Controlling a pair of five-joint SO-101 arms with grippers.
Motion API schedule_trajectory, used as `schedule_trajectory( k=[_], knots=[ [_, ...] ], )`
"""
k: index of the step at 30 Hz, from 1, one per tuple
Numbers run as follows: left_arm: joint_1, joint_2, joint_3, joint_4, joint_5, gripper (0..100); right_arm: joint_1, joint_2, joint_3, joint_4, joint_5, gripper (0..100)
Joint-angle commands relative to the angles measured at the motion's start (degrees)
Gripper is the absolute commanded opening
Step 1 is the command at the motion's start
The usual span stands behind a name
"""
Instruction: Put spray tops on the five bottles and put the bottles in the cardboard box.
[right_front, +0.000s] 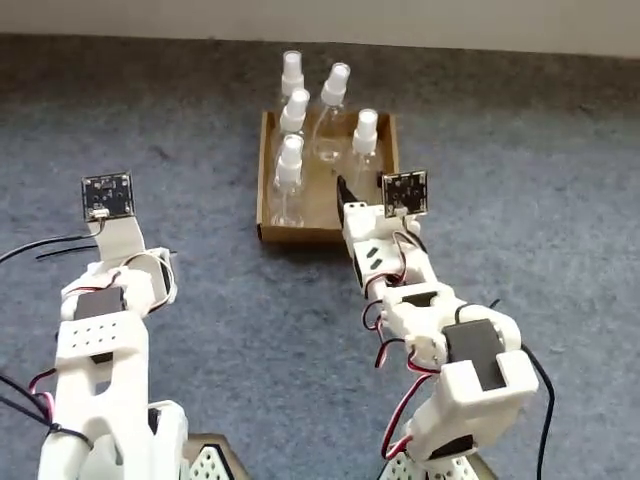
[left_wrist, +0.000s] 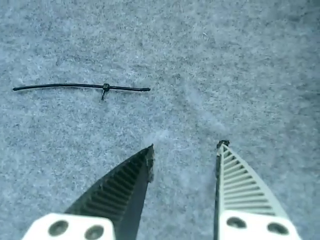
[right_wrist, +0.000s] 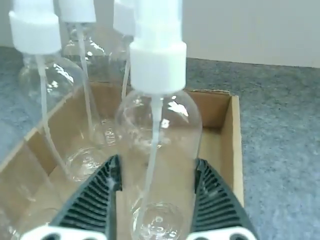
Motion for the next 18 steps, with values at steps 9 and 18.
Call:
schedule_trajectory(
  k=[9,18],
  knots=[
    [1.0,0.0,-0.3,-1.0,0.4,20,0.5,-0.4,-0.3,-1.2,-0.1,8.7],
    [1.0,0.0,-0.3,-1.0,0.4,20,0.5,-0.4,0.7,-1.1,-0.2,10.6]
  ],
)
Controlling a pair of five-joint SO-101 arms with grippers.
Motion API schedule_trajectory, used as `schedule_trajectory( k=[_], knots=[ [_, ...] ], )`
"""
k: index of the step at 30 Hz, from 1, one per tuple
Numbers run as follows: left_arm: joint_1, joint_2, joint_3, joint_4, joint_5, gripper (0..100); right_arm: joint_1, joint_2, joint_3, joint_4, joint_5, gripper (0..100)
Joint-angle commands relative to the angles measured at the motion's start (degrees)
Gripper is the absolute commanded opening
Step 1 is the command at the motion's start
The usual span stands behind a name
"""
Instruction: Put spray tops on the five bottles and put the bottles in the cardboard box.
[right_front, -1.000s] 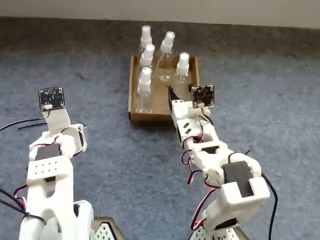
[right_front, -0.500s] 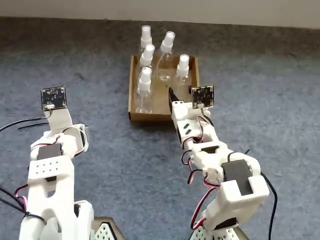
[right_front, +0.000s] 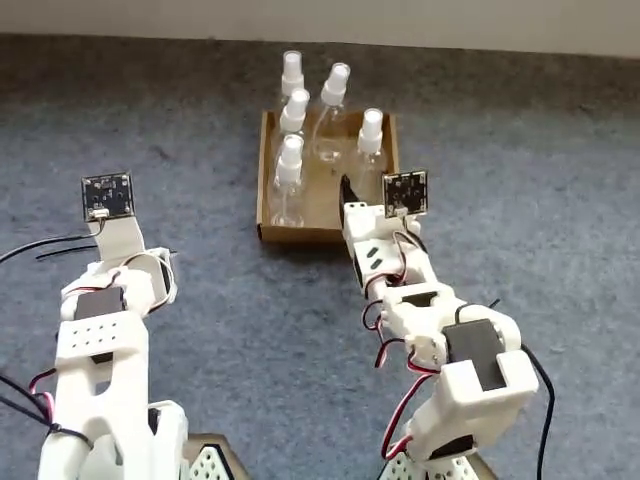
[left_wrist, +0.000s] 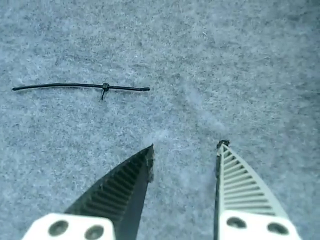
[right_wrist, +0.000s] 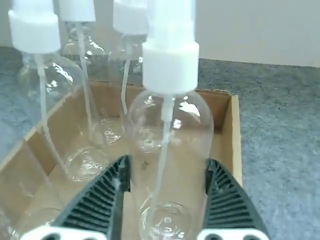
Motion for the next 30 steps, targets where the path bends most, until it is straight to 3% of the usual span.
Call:
schedule_trajectory(
  k=[1,17,23,30],
  knots=[
    [0.9,0.0,-0.3,-1.0,0.4,20,0.5,-0.4,1.2,-1.1,-0.2,10.6],
    [0.9,0.0,-0.3,-1.0,0.3,20,0.5,-0.6,3.7,-1.1,-0.2,11.1],
    [0.9,0.0,-0.3,-1.0,0.3,20,0.7,-0.6,4.0,-1.1,-0.3,21.1],
    [0.9,0.0,-0.3,-1.0,0.3,20,0.7,-0.7,4.0,-1.1,-0.3,21.1]
  ],
)
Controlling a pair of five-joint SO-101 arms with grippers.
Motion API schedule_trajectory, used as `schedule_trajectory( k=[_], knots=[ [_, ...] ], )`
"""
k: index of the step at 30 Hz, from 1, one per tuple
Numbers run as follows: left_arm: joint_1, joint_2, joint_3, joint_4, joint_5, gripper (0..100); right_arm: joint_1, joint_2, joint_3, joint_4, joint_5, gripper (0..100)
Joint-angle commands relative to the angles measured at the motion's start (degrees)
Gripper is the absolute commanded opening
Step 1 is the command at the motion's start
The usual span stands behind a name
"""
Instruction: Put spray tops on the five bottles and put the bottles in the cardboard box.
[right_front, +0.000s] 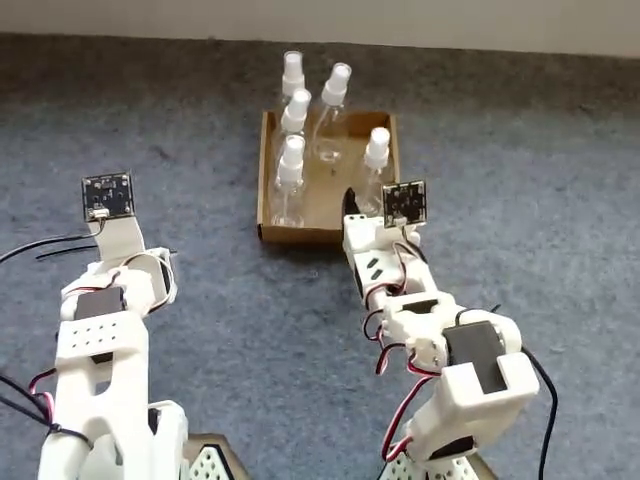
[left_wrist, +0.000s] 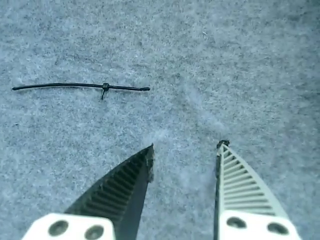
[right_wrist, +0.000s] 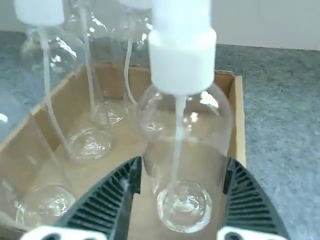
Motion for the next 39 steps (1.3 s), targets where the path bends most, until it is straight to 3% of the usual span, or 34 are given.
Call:
schedule_trajectory(
  k=[1,23,29,39],
  knots=[
    [0.9,0.0,-0.3,-1.0,0.3,20,0.9,-0.6,0.0,-0.6,-0.4,21.1],
    [1.3,0.0,-0.3,-1.0,0.2,20,1.0,-0.9,-0.6,-0.7,-0.6,21.4],
    [1.3,0.0,-0.3,-1.0,0.2,20,0.8,-0.9,0.0,-0.7,-0.6,32.0],
    [1.3,0.0,-0.3,-1.0,0.2,20,1.5,-1.1,-0.4,-0.7,-0.6,32.3]
  ],
)
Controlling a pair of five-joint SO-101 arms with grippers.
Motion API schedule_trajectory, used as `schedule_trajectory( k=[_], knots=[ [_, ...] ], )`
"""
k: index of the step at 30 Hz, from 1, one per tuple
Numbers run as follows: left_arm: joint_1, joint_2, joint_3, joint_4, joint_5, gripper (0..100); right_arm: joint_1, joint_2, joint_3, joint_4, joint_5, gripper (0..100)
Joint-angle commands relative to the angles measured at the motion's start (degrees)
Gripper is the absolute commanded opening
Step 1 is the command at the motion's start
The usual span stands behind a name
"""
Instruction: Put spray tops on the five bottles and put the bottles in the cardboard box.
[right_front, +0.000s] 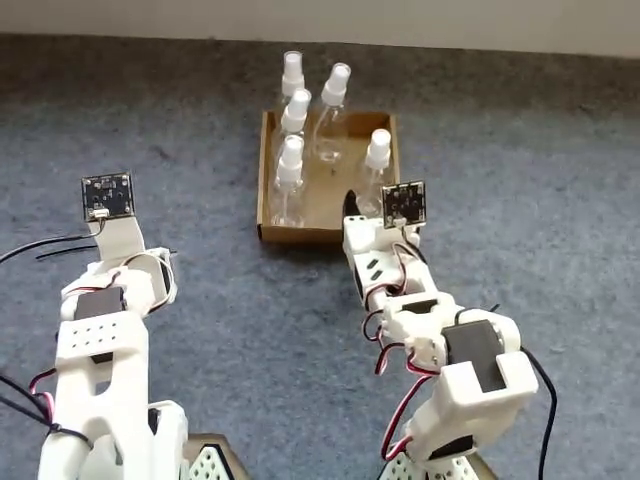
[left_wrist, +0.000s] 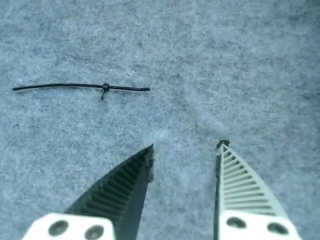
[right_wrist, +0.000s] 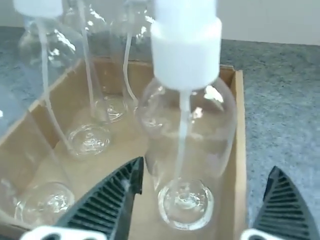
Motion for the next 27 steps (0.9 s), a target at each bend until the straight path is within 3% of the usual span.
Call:
schedule_trajectory(
  k=[1,12,20,27],
  knots=[
    [1.3,0.0,-0.3,-1.0,0.2,20,1.3,-2.1,-0.1,-0.7,-0.5,32.3],
    [1.3,0.0,-0.3,-1.0,0.2,20,1.5,-21.8,10.8,0.3,-3.9,32.3],
    [1.3,0.0,-0.2,-1.0,0.2,20,1.8,-34.7,12.8,13.5,-3.9,32.2],
    [1.1,-0.3,-0.2,-1.0,0.2,20,3.2,-57.6,15.4,38.4,-4.1,29.0]
  ],
)
